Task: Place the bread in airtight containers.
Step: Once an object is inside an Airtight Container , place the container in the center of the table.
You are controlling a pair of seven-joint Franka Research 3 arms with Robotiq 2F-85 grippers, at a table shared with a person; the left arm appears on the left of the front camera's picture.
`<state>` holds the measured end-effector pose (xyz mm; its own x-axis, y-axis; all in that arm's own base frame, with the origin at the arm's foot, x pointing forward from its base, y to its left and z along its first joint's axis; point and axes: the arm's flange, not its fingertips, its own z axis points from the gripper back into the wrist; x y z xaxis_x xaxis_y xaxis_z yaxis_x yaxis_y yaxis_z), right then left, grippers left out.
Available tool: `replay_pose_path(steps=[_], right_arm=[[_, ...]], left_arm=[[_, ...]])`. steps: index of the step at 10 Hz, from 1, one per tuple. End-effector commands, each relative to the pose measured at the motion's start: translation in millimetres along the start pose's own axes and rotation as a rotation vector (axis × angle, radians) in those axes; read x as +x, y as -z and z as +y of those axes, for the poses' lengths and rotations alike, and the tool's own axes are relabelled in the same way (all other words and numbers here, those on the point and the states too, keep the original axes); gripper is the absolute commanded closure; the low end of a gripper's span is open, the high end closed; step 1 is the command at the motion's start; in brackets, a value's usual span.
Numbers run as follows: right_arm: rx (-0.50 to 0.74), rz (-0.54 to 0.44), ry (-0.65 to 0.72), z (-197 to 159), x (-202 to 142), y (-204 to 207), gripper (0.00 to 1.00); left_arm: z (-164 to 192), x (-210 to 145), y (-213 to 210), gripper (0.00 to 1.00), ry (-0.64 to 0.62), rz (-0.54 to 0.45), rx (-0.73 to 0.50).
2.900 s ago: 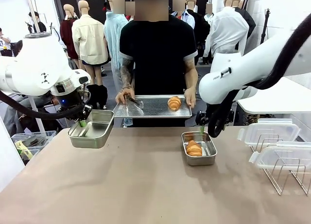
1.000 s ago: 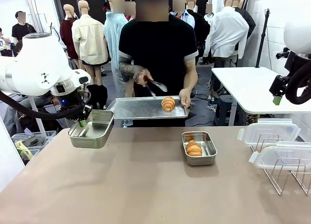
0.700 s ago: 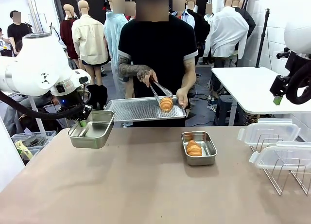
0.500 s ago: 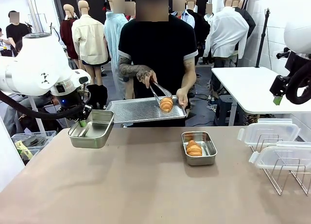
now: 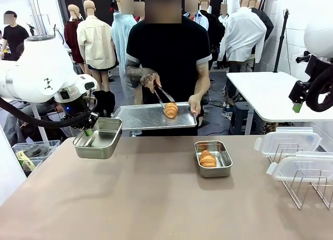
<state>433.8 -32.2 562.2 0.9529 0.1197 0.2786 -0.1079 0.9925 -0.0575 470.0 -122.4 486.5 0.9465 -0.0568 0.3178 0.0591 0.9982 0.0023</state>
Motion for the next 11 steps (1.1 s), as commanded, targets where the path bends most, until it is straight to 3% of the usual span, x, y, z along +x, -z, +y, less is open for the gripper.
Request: replay_pose_path(steps=[1,11], right_arm=[[-0.016,0.009,0.012,1.1,2.4,-1.1,0.00],[-0.016,0.009,0.012,1.1,2.4,-1.1,0.00]], left_arm=[[2.0,0.1,-1.5,1.00,0.003,-0.023,0.001],[2.0,0.1,-1.5,1.00,0.003,-0.023,0.001]])
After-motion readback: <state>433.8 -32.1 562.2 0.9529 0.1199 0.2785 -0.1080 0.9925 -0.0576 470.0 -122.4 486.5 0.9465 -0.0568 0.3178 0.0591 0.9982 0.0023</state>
